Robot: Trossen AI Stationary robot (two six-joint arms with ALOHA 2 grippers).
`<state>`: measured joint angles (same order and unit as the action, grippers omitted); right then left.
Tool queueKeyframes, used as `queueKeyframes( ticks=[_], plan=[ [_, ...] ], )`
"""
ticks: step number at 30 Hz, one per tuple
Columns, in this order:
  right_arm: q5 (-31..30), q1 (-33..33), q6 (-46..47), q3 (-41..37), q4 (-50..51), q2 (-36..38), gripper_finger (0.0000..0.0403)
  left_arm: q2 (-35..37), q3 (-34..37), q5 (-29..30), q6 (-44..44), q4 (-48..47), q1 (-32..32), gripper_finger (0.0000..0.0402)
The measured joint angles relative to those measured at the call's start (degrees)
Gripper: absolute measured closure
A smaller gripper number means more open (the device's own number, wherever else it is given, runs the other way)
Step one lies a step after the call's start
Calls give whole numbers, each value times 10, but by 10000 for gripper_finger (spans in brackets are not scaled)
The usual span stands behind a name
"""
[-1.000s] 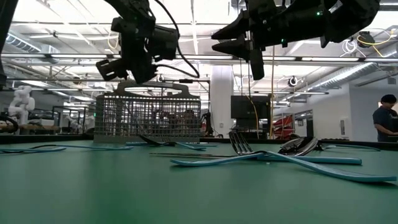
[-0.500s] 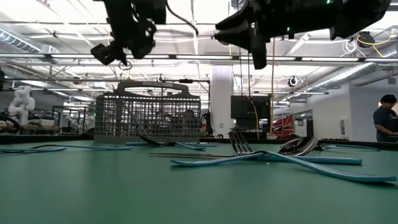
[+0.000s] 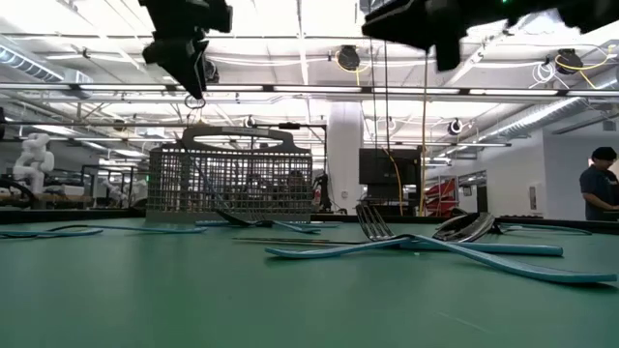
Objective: Sort silverware
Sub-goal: Put the table knife into the silverware rack
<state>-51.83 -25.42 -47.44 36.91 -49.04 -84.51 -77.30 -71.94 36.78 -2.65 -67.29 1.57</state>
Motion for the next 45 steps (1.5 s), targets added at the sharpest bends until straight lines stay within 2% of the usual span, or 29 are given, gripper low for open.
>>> queueKeyframes(
  ticks=[3, 5, 10, 15, 18, 23, 25, 28, 34, 39, 45],
  plan=[
    [-21, -33, 56, 0, 1, 0, 285, 0, 0, -65, 60, 16, -31, 219],
    [-23, -49, 106, 0, 0, 0, 285, 0, 0, -88, 92, 42, -58, 219],
    [-22, -78, 256, 0, 25, 0, 285, 0, 5, -113, 151, 114, -139, 219],
    [-14, -104, 393, 0, 95, 0, 285, -6, 46, -119, 182, 204, -209, 219],
    [31, -113, 463, 0, 164, 9, 285, -28, 77, -139, 203, 262, -231, 219],
    [155, -114, 618, 0, 334, 46, 285, -118, 94, -218, 181, 400, -234, 219],
    [196, -114, 664, 0, 391, 59, 285, -165, 85, -229, 151, 442, -233, 219],
    [228, -116, 713, 0, 455, 70, 285, -226, 66, -232, 119, 483, -230, 219],
    [269, -132, 756, 0, 509, 64, 285, -291, 50, -245, 80, 543, -226, 219],
    [267, -152, 806, 0, 512, 46, 285, -323, 47, -285, 81, 574, -204, 219],
    [245, -175, 813, 0, 509, 26, 285, -341, 47, -295, 38, 633, -185, 219]
  ],
)
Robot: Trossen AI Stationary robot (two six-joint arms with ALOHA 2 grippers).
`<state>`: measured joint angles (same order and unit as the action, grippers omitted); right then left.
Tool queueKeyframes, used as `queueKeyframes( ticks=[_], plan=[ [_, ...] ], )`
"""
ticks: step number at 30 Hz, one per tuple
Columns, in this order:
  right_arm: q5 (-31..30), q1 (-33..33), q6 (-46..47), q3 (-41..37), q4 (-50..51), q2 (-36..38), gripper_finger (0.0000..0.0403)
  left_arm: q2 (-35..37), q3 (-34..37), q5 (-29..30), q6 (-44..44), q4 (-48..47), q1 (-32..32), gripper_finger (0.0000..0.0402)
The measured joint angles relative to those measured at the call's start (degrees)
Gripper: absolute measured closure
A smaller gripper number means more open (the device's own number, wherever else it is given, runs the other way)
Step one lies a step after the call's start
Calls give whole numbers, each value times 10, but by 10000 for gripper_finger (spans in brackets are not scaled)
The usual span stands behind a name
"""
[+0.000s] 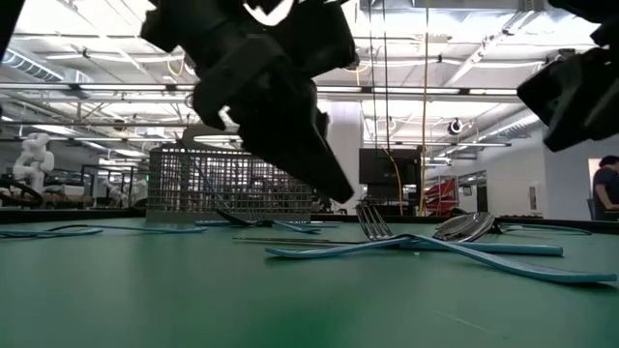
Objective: Sort silverware
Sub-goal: Put the table knife into the silverware rack
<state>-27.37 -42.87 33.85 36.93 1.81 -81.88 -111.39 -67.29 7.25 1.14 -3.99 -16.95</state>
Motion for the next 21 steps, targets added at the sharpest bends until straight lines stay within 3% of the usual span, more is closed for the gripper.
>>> queueKeyframes(
  ticks=[8, 21],
  plan=[
    [-26, 0, -11, 0, -3, -4, 285, -6, 0, -39, 26, 22, 20, 222],
    [-28, 0, -26, 0, -3, -4, 285, -63, 0, -41, 29, 67, 7, 246]
  ],
)
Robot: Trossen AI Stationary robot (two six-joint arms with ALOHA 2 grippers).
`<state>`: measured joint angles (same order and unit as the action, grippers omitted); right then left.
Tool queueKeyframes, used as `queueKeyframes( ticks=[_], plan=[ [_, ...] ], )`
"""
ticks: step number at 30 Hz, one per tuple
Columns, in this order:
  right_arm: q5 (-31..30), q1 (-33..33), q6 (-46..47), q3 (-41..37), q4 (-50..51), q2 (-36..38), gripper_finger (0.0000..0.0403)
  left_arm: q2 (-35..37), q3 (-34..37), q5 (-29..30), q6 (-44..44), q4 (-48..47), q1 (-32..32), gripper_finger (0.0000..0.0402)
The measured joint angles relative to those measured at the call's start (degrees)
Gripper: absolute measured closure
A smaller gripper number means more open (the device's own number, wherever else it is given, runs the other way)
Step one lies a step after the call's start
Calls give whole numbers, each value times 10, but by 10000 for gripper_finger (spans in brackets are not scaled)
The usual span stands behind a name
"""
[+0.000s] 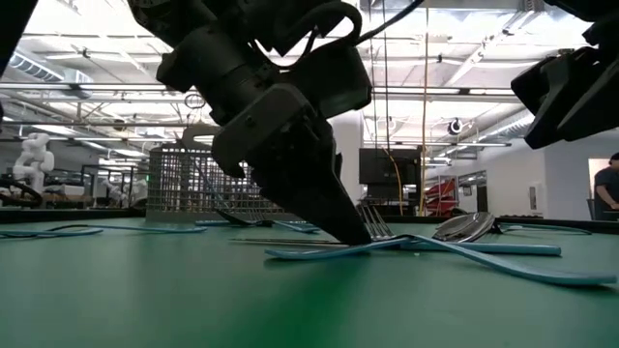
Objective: Sort silverware
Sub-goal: Put the table knife into the silverware rack
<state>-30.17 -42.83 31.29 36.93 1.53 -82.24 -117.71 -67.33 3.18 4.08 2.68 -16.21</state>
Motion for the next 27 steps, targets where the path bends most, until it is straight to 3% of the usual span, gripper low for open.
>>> queueKeyframes(
  ticks=[10, 14, 19, 27],
  plan=[
    [-1, 0, -5, 0, 0, 0, 285, 0, -1, 3, -1, -15, 18, 246],
    [-1, 0, -5, 0, 0, 0, 285, 1, -1, -32, -1, -19, 27, 246],
    [-1, 0, -5, 0, 0, 0, 285, -4, -2, -29, -1, -40, 26, 248],
    [-1, 0, -5, 0, 0, 0, 285, -34, -3, 4, -2, -30, 11, 309]
  ],
)
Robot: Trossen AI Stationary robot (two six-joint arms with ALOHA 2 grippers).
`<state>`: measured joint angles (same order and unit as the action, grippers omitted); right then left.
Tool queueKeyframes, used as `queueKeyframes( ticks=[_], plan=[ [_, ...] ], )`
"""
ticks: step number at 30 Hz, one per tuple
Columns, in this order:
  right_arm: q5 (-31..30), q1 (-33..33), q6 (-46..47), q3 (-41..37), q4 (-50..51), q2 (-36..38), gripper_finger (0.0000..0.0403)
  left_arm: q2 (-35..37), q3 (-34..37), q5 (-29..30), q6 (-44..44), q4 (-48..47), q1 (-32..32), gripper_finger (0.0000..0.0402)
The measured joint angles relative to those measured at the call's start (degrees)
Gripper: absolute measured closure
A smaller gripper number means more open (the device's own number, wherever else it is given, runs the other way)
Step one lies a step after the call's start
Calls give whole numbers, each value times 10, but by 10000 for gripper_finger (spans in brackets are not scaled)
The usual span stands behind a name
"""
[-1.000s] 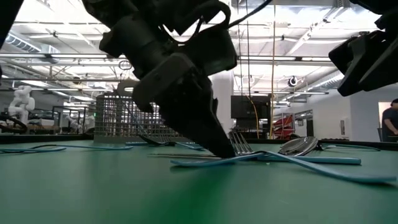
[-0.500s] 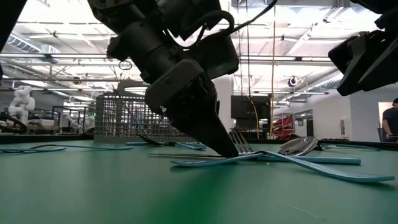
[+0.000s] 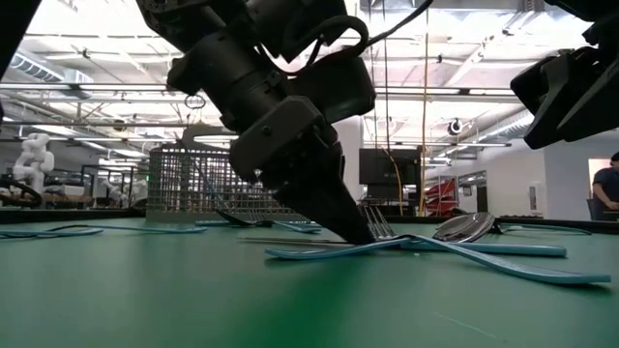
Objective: Sort silverware
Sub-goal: Put the table knife into the silverware rack
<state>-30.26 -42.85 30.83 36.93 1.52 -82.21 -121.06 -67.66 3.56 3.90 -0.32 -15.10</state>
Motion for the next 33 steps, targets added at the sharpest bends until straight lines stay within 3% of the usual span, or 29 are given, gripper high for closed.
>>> queueKeyframes(
  ticks=[9, 22, 26, 33],
  plan=[
    [0, 0, -2, 0, 0, 0, 285, 21, -3, 22, -35, 5, -4, 391],
    [-5, 0, 1, 0, 2, 0, 285, 21, -6, 31, -43, 2, 10, 397],
    [-40, 2, 37, 0, 34, -21, 285, 21, -6, 30, -43, 2, 10, 397],
    [-30, 16, 90, 0, 32, -69, 285, 21, -6, 30, -43, 4, 8, 396]
  ],
)
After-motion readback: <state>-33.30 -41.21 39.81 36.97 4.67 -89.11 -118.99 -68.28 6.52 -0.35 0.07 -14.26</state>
